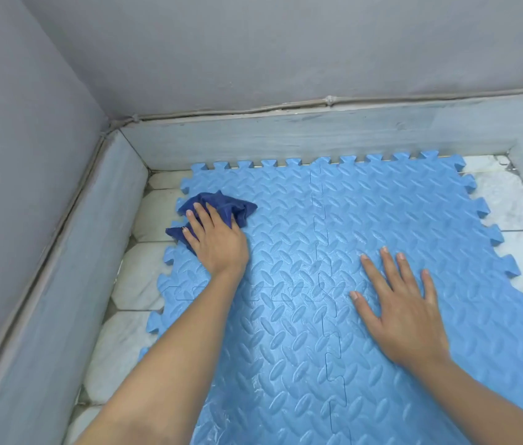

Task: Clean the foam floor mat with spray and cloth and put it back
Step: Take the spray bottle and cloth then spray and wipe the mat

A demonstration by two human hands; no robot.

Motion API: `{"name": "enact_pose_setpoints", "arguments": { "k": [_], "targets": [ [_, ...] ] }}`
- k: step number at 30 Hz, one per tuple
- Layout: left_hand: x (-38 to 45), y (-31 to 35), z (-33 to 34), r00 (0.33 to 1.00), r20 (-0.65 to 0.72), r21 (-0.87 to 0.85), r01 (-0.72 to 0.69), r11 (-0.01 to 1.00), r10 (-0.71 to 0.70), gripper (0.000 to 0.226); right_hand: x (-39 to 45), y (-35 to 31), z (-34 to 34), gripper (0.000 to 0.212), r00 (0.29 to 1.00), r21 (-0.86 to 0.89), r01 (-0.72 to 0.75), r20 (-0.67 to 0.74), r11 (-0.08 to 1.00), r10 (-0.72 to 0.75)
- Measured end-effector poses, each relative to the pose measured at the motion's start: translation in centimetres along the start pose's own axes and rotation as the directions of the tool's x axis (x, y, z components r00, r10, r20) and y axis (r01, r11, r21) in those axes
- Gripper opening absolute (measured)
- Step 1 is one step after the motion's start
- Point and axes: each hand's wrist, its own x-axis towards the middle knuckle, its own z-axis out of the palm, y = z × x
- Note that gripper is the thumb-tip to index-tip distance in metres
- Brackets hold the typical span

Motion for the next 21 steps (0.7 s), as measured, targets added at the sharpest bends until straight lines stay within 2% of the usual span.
{"name": "enact_pose_setpoints", "arguments": {
  "k": [3, 5, 7, 8, 10, 12, 13, 14, 16, 19, 21],
  "targets": [
    [2.4, 3.8, 0.8, 0.999, 0.040, 0.017, 0.016, 1.000, -0.017, 0.066, 0.2, -0.1, -0.1, 0.067, 1.000, -0.010, 0.000, -0.014, 1.000, 0.000],
    [2.6, 6.6, 1.5, 0.997, 0.047, -0.014, -0.062, 0.998, 0.063, 0.074, 0.2, -0.1, 0.0, 0.067, 1.000, -0.008, 0.013, -0.025, 1.000, -0.013],
    [2.0, 9.5, 2.0, 0.976, 0.076, -0.029, -0.202, 0.979, 0.204, 0.075, 0.4, 0.1, 0.0, 0.066, 0.999, 0.002, 0.018, -0.038, 1.000, -0.017],
    [1.4, 10.9, 2.1, 0.947, 0.105, -0.027, -0.302, 0.953, 0.303, 0.072, 0.4, 0.2, 0.0, 0.065, 0.999, 0.006, 0.017, -0.047, 1.000, -0.017],
    [0.2, 12.8, 2.2, 0.836, 0.182, -0.058, -0.517, 0.854, 0.518, 0.067, 0.3, 0.1, 0.1, 0.065, 0.998, 0.016, 0.015, -0.059, 1.000, -0.014],
    [-0.4, 13.0, 2.1, 0.725, 0.241, -0.071, -0.650, 0.756, 0.646, 0.064, 0.4, 0.0, 0.1, 0.064, 0.997, 0.039, 0.011, -0.073, 0.999, -0.008],
    [-0.3, 12.3, 2.0, 0.700, 0.250, -0.068, -0.677, 0.733, 0.669, 0.063, 0.4, 0.0, 0.0, 0.063, 0.997, 0.044, 0.010, -0.081, 0.999, -0.006],
    [0.0, 11.1, 1.8, 0.703, 0.245, -0.057, -0.677, 0.734, 0.668, 0.061, 0.4, 0.0, 0.1, 0.062, 0.996, 0.047, 0.005, -0.087, 0.999, 0.000],
    [0.7, 7.7, 1.4, 0.785, 0.190, -0.014, -0.599, 0.801, 0.590, 0.058, 0.4, 0.0, 0.2, 0.062, 0.993, 0.053, -0.051, -0.105, 0.997, 0.057],
    [2.3, 2.6, 0.4, 0.949, 0.065, 0.028, -0.309, 0.951, 0.307, 0.057, 0.4, -0.1, 0.5, 0.069, 0.966, 0.046, -0.209, -0.148, 0.977, 0.214],
    [2.7, 1.4, 0.2, 0.992, 0.017, 0.033, -0.124, 0.992, 0.124, 0.058, 0.5, -0.1, 0.7, 0.072, 0.948, 0.062, -0.263, -0.171, 0.963, 0.270]
  ]
}}
